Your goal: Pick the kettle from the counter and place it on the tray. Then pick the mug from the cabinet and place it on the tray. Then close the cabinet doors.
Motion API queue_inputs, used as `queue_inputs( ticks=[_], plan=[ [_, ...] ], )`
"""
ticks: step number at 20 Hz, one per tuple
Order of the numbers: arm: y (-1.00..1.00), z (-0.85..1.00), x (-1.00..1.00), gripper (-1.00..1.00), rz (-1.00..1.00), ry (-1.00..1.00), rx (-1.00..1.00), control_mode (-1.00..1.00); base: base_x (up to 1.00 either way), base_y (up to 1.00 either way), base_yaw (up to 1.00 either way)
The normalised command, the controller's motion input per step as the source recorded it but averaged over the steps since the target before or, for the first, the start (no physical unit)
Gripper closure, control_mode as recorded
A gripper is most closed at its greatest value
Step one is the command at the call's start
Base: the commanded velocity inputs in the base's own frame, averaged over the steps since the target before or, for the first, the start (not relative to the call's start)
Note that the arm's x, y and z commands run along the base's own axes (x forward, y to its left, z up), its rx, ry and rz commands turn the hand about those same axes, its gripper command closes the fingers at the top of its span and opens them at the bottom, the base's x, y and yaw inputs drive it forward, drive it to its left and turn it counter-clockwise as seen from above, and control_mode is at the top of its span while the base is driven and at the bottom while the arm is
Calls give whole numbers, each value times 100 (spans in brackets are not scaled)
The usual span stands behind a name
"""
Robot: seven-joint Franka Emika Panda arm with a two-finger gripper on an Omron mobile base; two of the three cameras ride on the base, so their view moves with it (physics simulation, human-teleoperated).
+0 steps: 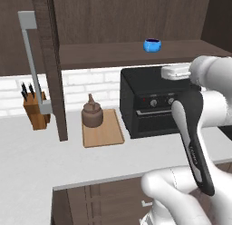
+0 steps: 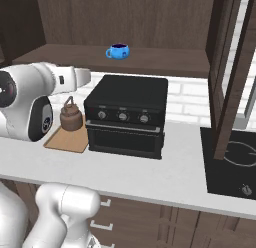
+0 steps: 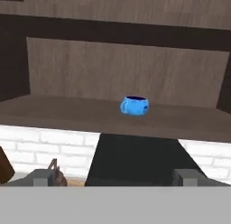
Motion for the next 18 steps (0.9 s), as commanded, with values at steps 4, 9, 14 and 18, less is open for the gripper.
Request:
queue_inputs(
  ticks=[4, 9, 14, 18],
  plan=[
    [-31, 37, 3, -100, -8, 29, -1, -100, 0, 0, 0],
    [-14, -2, 22, -100, -2, 5, 0, -100, 0, 0, 0],
    [-18, -16, 27, -100, 0, -4, 0, -100, 0, 0, 0],
    [-13, -17, 30, -100, 0, 0, 6, -100, 0, 0, 0]
  ],
)
